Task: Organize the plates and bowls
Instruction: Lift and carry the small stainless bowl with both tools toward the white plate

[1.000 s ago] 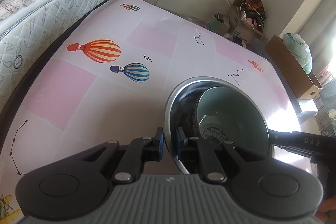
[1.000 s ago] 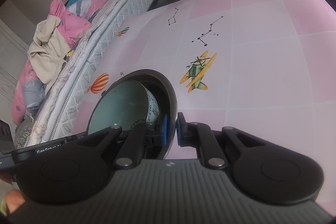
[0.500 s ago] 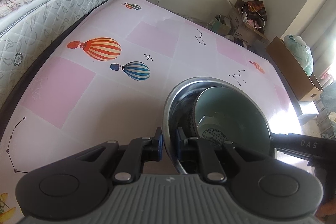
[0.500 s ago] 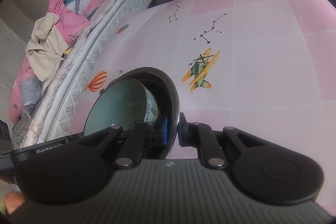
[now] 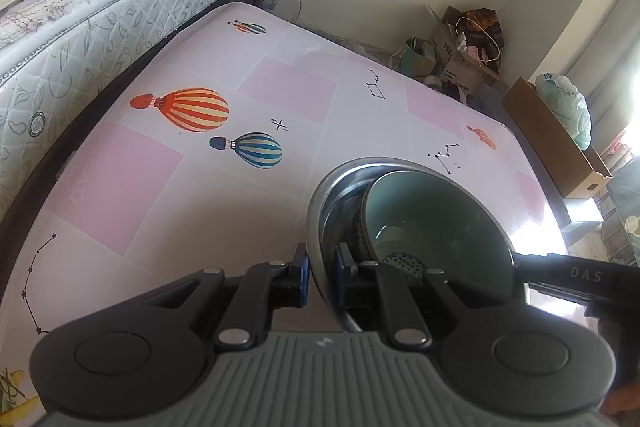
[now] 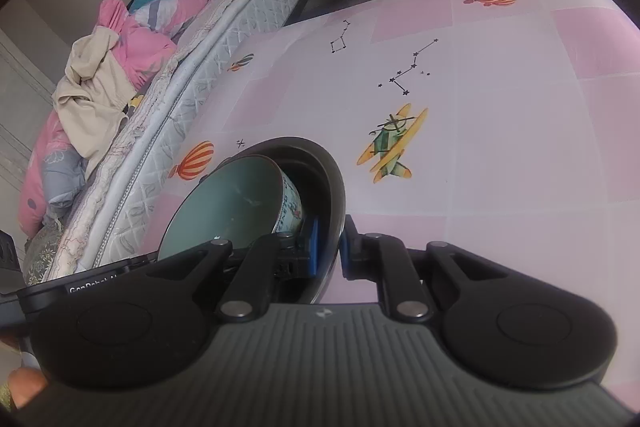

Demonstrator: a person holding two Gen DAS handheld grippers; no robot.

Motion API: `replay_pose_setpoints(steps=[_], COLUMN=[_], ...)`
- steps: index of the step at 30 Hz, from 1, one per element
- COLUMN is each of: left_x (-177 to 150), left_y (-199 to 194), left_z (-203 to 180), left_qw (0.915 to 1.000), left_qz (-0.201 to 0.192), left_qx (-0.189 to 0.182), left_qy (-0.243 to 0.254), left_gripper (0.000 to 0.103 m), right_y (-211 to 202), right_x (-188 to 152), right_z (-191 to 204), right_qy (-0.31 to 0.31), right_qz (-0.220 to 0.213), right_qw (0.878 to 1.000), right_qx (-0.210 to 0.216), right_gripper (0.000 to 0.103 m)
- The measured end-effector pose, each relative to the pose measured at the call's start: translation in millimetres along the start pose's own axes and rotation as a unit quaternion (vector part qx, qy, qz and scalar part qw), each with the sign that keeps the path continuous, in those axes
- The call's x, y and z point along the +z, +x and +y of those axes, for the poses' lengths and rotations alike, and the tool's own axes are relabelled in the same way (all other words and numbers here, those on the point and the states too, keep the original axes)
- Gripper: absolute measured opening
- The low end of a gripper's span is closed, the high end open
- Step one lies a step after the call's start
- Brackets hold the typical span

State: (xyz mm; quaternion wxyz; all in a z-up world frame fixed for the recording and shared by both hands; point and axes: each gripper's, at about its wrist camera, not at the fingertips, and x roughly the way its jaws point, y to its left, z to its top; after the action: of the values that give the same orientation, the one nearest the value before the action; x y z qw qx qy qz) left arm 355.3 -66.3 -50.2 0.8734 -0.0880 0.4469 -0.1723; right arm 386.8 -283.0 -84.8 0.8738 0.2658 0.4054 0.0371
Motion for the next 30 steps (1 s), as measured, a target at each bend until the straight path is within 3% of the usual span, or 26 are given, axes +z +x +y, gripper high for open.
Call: replay_pose_setpoints(steps=[14,23,30], left_x=[0.9,-8.6,-32.0], left_y=[-27.5,-69.2,-108.0], left_z=[-9.2,-23.6,-33.2], left_qw=[0.9998,0.9992,0.9986], left_qz=[-0.017,-0.03,-0.036], left_qx=[-0.011,-0.023,-0.036], left_qy=[0.003,0.009,0.012], left_gripper=[0.013,0.013,0.012], right_y=[-28.1,-72.6,-120.7], right_x=[2.1,-7.2,-34.2], right_z=[11.8,25.0,35.7], right_qy=[-0.011,-0.01,-0.011], right_qz=[-0.017,-0.028,-0.033], right_qw=[1.0,1.0,0.999], right_qx=[0.002,0.006,0.006], right_gripper=[0.011,0.012,0.012])
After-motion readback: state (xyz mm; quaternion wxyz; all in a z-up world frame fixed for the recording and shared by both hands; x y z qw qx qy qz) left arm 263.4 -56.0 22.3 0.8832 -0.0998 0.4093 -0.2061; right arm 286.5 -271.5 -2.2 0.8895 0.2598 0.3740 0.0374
